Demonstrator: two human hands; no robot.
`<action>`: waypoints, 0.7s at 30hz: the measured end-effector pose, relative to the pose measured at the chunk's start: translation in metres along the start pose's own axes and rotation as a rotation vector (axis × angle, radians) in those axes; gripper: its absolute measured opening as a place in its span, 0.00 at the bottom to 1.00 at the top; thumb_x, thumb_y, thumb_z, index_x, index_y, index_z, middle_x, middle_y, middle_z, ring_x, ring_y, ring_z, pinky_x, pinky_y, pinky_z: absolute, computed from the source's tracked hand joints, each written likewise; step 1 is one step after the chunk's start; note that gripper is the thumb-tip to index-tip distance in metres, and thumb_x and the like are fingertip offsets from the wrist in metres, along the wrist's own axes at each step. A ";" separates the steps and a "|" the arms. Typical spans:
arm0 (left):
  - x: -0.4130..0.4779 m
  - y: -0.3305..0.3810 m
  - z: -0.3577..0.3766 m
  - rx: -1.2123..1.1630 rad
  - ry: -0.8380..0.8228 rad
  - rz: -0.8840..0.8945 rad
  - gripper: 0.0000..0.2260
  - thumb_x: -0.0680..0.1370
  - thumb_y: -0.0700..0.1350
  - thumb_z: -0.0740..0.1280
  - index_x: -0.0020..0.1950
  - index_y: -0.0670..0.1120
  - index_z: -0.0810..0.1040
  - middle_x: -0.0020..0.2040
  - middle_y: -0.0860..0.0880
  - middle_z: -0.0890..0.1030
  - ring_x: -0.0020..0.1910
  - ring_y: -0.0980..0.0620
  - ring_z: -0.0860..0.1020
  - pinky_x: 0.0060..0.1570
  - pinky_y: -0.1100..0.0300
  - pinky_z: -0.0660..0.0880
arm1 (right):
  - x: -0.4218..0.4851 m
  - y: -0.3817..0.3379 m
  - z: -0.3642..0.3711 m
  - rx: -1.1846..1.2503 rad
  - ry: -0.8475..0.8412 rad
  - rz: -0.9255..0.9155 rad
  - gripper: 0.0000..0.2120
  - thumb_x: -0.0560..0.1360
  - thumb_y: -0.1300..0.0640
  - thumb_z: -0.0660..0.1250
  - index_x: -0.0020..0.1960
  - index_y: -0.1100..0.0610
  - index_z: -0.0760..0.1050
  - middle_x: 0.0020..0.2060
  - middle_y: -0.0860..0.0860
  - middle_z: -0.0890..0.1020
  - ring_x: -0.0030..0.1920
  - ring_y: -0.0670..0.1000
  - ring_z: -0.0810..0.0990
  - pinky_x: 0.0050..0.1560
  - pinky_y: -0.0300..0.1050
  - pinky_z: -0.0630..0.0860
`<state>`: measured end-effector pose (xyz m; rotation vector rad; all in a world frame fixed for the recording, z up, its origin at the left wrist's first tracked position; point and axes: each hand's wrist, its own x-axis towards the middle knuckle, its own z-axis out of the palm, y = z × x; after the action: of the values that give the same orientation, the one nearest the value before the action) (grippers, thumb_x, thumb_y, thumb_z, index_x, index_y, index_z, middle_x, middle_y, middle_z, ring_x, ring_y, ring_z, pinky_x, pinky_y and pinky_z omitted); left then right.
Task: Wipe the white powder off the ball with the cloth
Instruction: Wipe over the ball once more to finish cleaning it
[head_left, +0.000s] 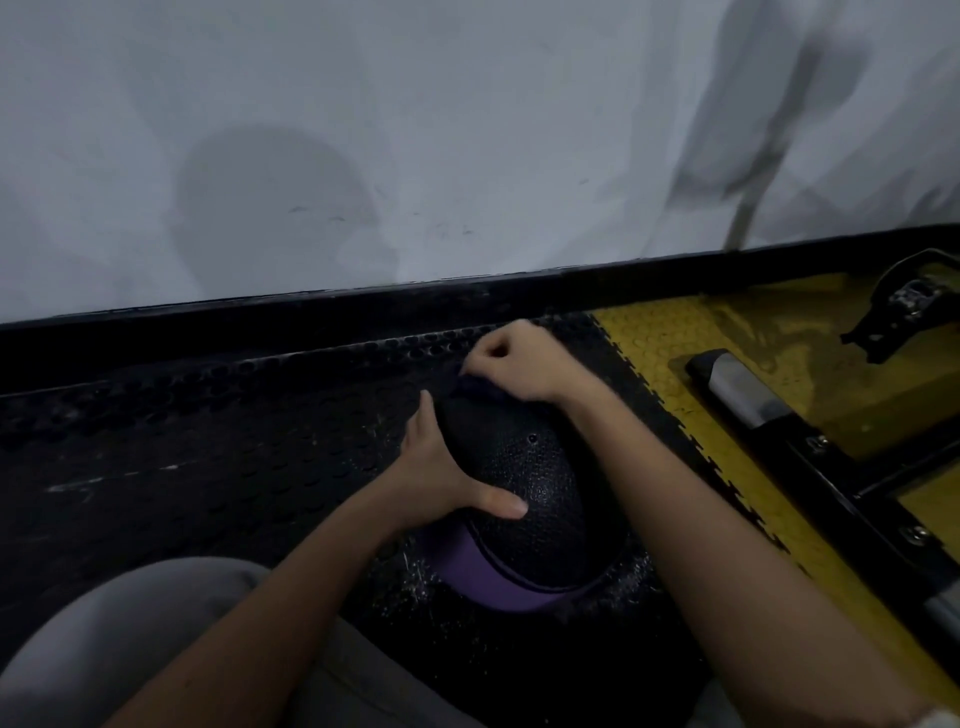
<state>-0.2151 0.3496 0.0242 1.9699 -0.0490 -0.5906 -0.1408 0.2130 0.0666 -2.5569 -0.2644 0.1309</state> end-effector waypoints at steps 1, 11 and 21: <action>0.000 -0.001 0.000 -0.002 -0.006 0.001 0.69 0.52 0.53 0.80 0.73 0.49 0.30 0.76 0.51 0.38 0.75 0.51 0.42 0.73 0.49 0.51 | -0.004 -0.011 0.006 -0.078 -0.037 -0.083 0.07 0.73 0.54 0.66 0.44 0.51 0.83 0.43 0.50 0.85 0.46 0.48 0.80 0.47 0.42 0.76; -0.002 0.000 0.000 -0.138 -0.031 0.010 0.71 0.46 0.53 0.78 0.74 0.51 0.31 0.76 0.55 0.40 0.74 0.54 0.43 0.71 0.51 0.50 | -0.030 0.060 -0.021 0.431 0.167 0.266 0.07 0.77 0.59 0.64 0.46 0.55 0.81 0.38 0.48 0.82 0.37 0.42 0.75 0.36 0.28 0.71; -0.001 0.000 0.000 -0.181 -0.011 0.009 0.71 0.48 0.51 0.82 0.75 0.51 0.34 0.76 0.55 0.43 0.74 0.52 0.49 0.69 0.53 0.55 | -0.112 0.124 0.066 1.343 0.507 0.897 0.12 0.78 0.56 0.60 0.40 0.59 0.76 0.36 0.57 0.80 0.37 0.54 0.77 0.37 0.45 0.74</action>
<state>-0.2159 0.3502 0.0248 1.7907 -0.0110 -0.5797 -0.2398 0.1216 -0.0520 -1.1248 0.8831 -0.0259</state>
